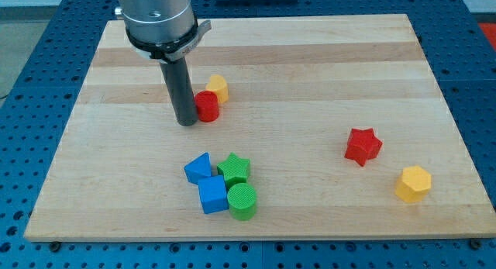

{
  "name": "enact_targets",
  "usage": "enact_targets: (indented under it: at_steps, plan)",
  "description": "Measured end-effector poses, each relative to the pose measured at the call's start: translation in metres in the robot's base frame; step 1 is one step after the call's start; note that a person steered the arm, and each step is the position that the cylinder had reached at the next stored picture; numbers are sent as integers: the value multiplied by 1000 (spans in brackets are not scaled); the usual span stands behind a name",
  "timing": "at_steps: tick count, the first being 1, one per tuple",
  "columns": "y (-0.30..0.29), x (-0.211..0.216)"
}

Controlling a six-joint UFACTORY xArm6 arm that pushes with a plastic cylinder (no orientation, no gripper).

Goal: Push the red star towards the center of the board

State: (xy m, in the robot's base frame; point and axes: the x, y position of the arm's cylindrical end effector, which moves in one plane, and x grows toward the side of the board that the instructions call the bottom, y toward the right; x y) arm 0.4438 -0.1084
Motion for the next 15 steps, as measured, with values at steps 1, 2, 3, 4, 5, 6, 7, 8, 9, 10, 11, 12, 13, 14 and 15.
enact_targets:
  at_steps: [1,2,3,4,5,6,7,8,9,10,11,12,13,14,15]
  plan:
    - [1,6]
    - [23,21]
    - [86,9]
    - [160,-7]
    - [234,-9]
    - [285,32]
    - [287,70]
    - [278,73]
    - [260,79]
    - [235,85]
    - [200,26]
    - [163,-37]
    - [195,-27]
    - [256,-4]
    - [264,40]
